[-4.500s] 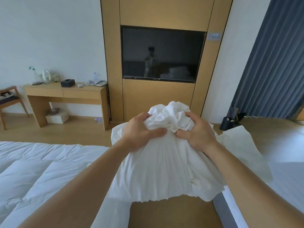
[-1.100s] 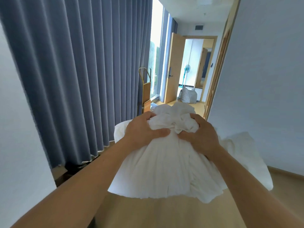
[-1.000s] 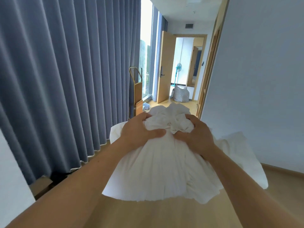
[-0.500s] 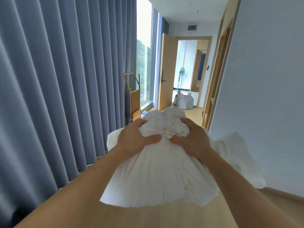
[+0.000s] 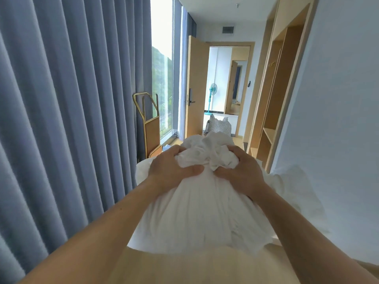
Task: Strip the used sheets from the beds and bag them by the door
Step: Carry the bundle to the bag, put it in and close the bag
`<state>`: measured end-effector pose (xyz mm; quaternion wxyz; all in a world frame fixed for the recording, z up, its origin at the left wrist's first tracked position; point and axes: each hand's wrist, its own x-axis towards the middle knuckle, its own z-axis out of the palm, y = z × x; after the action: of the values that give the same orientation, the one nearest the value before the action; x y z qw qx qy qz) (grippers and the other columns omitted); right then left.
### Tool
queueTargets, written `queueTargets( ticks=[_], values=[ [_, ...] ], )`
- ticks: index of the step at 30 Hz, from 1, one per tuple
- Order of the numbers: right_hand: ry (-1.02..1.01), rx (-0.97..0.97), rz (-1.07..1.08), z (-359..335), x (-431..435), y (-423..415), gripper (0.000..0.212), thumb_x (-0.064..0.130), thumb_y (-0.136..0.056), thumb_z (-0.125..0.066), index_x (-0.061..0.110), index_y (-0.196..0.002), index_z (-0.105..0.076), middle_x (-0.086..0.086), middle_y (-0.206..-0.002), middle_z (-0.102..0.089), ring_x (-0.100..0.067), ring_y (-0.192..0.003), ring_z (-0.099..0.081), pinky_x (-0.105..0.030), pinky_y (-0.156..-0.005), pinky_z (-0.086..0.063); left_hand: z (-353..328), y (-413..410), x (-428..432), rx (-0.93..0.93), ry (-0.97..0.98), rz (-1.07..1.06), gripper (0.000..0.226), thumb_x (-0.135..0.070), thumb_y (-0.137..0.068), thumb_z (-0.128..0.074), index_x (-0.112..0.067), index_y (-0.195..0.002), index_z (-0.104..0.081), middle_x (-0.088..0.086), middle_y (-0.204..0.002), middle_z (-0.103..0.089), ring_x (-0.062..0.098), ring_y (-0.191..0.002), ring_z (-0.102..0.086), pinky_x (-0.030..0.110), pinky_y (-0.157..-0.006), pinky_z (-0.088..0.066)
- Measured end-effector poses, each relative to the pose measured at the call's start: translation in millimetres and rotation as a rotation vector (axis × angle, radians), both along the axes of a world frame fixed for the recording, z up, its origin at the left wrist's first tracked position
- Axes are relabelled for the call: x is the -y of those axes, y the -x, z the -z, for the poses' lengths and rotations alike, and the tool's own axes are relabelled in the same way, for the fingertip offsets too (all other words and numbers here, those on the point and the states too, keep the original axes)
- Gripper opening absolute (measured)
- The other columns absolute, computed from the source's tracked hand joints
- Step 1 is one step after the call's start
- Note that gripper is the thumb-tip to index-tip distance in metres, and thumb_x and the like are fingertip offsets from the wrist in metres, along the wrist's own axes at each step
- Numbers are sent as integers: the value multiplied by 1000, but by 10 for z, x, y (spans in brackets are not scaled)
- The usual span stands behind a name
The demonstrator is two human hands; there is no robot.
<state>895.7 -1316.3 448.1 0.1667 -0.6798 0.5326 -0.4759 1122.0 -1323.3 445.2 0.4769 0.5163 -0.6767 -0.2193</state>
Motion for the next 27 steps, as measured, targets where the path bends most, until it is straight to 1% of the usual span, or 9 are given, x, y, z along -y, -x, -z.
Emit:
queueTargets(
  ticks=[4, 6, 9, 12, 14, 19, 22, 25, 27],
  values=[
    [-19, 20, 35, 59, 910, 130, 62, 56, -54, -77, 50, -112, -55, 33, -91, -60, 9, -88, -56, -19, -71, -41, 21, 152, 997, 5, -21, 39, 60, -73, -42, -80, -46, -91, -59, -29, -87, -67, 4, -85, -66, 43, -83, -55],
    [-14, 12, 42, 95, 1423, 221, 68, 60, -52, -75, 47, -116, -58, 33, -91, -60, 4, -89, -57, -23, -72, -41, 55, 252, 1504, -11, -21, 39, 60, -72, -41, -80, -45, -91, -59, -31, -87, -66, 3, -84, -65, 43, -83, -55],
    [-18, 8, 30, 157, 2242, 374, 76, 67, -48, -70, 46, -120, -58, 31, -93, -61, 1, -91, -59, -28, -76, -44, 97, 411, 2284, -13, -18, 39, 59, -72, -42, -80, -47, -91, -60, -29, -87, -67, 2, -84, -66, 42, -83, -55],
    [-23, 30, 5, 156, 2953, 522, 69, 68, -46, -69, 52, -112, -56, 31, -92, -63, 4, -92, -59, -28, -78, -47, 72, 555, 2953, -11, -24, 23, 58, -71, -43, -81, -43, -90, -62, -23, -88, -69, 7, -87, -67, 45, -84, -55],
    [-30, 35, 2, 99, 3447, 618, 66, 66, -46, -70, 52, -109, -56, 31, -91, -63, 4, -92, -59, -30, -81, -49, 21, 661, 3422, -5, -32, 7, 57, -70, -43, -82, -44, -89, -62, -20, -88, -70, 10, -88, -67, 46, -85, -54],
    [-24, 9, -42, 2, 4785, 768, 73, 66, -47, -71, 45, -116, -60, 26, -98, -65, -6, -96, -61, -34, -85, -49, -28, 820, 4672, -19, -8, -14, 52, -70, -44, -80, -47, -87, -61, -17, -93, -69, 14, -90, -67, 46, -84, -54],
    [-33, 28, -35, 63, 5550, 785, 75, 66, -45, -71, 45, -117, -61, 30, -95, -64, 3, -92, -60, -28, -81, -48, 21, 835, 5446, -21, -20, -13, 54, -69, -44, -81, -43, -87, -61, -15, -89, -69, 12, -87, -67, 46, -82, -55],
    [-35, 55, -16, 120, 6363, 782, 61, 67, -45, -71, 58, -104, -57, 41, -89, -62, 17, -90, -56, -18, -73, -43, 83, 842, 6307, -21, -24, 12, 57, -71, -43, -80, -41, -87, -61, -14, -92, -69, 12, -88, -66, 45, -83, -55],
    [-36, 65, -1, 154, 6892, 789, 55, 63, -46, -73, 62, -99, -57, 43, -90, -61, 17, -89, -56, -19, -73, -44, 102, 845, 6882, -19, -34, 44, 58, -72, -41, -78, -42, -87, -61, -15, -92, -70, 8, -88, -66, 40, -83, -54]
  ],
)
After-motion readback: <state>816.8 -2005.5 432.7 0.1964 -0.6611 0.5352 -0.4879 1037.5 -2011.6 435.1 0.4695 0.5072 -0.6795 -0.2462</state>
